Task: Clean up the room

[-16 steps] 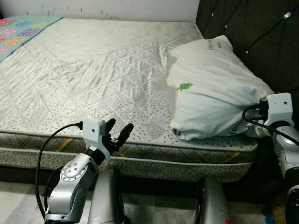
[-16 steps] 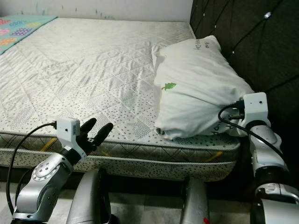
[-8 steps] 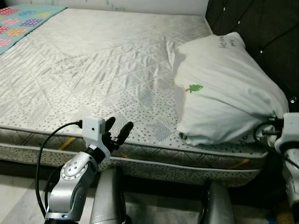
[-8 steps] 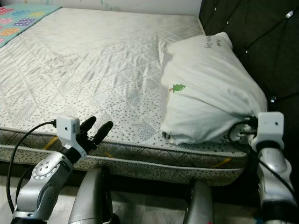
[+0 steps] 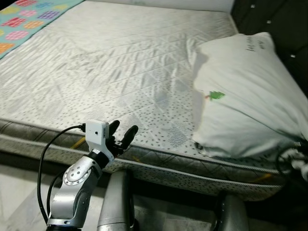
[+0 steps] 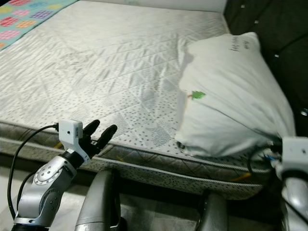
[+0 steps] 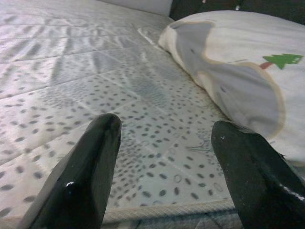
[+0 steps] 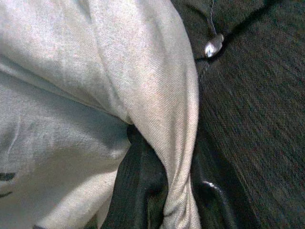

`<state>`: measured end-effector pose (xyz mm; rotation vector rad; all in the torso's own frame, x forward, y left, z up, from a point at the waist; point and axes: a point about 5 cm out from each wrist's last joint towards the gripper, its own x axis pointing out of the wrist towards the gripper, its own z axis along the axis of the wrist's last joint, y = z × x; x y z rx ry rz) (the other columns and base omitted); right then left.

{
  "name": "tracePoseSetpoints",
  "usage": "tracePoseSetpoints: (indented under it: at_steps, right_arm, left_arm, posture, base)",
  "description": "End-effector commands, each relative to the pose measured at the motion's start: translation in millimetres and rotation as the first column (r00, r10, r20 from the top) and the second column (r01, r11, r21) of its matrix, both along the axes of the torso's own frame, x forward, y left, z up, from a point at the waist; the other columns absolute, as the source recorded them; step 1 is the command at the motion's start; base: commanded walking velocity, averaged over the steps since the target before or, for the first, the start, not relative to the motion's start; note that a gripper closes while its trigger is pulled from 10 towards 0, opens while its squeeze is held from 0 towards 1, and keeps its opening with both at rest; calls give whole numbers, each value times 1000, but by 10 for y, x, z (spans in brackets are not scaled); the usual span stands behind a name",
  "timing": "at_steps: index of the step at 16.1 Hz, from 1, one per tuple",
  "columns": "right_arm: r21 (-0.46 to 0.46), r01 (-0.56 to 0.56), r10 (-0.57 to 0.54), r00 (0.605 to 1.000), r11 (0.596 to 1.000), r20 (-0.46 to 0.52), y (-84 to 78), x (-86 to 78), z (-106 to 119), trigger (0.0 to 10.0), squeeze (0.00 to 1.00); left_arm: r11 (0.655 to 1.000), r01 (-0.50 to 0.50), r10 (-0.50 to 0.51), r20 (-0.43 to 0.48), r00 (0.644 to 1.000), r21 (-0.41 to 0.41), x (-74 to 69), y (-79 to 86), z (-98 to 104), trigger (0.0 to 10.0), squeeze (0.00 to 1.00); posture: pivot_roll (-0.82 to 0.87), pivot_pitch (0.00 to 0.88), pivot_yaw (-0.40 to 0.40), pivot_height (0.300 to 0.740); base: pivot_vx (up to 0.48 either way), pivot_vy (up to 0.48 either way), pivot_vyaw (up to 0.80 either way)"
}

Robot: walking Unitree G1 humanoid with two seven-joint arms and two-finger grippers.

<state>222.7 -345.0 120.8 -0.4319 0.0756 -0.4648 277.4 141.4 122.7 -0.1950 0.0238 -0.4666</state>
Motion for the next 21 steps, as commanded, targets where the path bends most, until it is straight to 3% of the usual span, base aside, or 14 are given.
tracePoseSetpoints:
  at_steps: [1,4,8,9,11,12,14,15,16,18,19,20,21]
  right_arm:
    - [4,214,-214,977,977,-18,-298,-298,-38,0,0]
    - [-18,228,-228,972,974,-54,-296,-459,-66,0,0]
    - [-35,243,-245,968,969,-54,-340,-416,-5,0,0]
    - [-39,238,-239,970,971,-40,-362,-348,47,0,0]
    - [-36,187,-187,982,982,16,-385,-21,253,0,0]
    - [-36,174,-173,985,984,21,-374,34,277,0,0]
    - [-28,90,-89,995,996,34,-217,314,334,0,0]
    - [-26,55,-54,998,998,31,-133,387,312,1647,0]
    - [-17,38,-37,999,999,28,-87,417,289,1725,0]
    - [1,15,-15,1000,1000,9,-9,452,219,8392,0]
    - [8,11,-11,1000,1000,0,9,462,192,10000,0]
    - [34,-1,1,1000,999,-9,51,470,137,10000,1000]
    - [44,-2,3,1000,999,-17,75,469,105,10000,1000]
  left_arm:
    - [1000,6,-6,-11,1000,8,-4,1,-34,10000,0]
    - [1000,19,-19,-16,1000,3,-5,-37,-47,10000,0]
    - [1000,22,-22,-14,1000,3,21,-46,-42,10000,0]
    - [1000,22,-22,-13,1000,3,19,-49,-43,10000,0]
    - [1000,17,-17,-14,1000,1,5,-50,-54,10000,0]
    - [1000,16,-16,-14,1000,1,3,-51,-58,10000,0]
    - [1000,6,-6,-13,1000,-4,-8,-63,-59,10000,0]
    - [1000,1,-1,-12,1000,-4,-19,-54,-61,10000,0]
    - [1000,-2,2,-13,1000,-3,-26,-46,-64,10000,0]
    - [1000,-11,11,-13,1000,-1,-37,-17,-66,10000,0]
    - [1000,-13,13,-13,1000,0,-38,-10,-65,10000,0]
    - [1000,-17,17,-13,1000,2,-40,-1,-66,10000,0]
    - [1000,-18,18,-14,1000,2,-42,-1,-67,10000,0]
  posture:
    - [-93,26,-4,480]
    - [-102,30,1,480]
    - [-111,28,1,480]
    - [-108,26,-3,480]
    - [-99,19,-16,480]
    - [-99,19,-16,480]
    - [-80,14,-32,480]
    - [-73,13,-35,480]
    - [-72,14,-36,480]
    - [-65,15,-40,480]
    - [-63,15,-41,480]
    - [-62,16,-41,480]
    - [-62,16,-41,480]
  base:
    - [0,0,0]
    - [0,0,0]
    - [0,0,0]
    - [0,0,0]
    - [0,0,0]
    - [0,0,0]
    - [0,0,0]
    - [0,0,0]
    - [0,0,0]
    - [0,0,0]
    - [0,0,0]
    - [0,0,0]
    - [0,0,0]
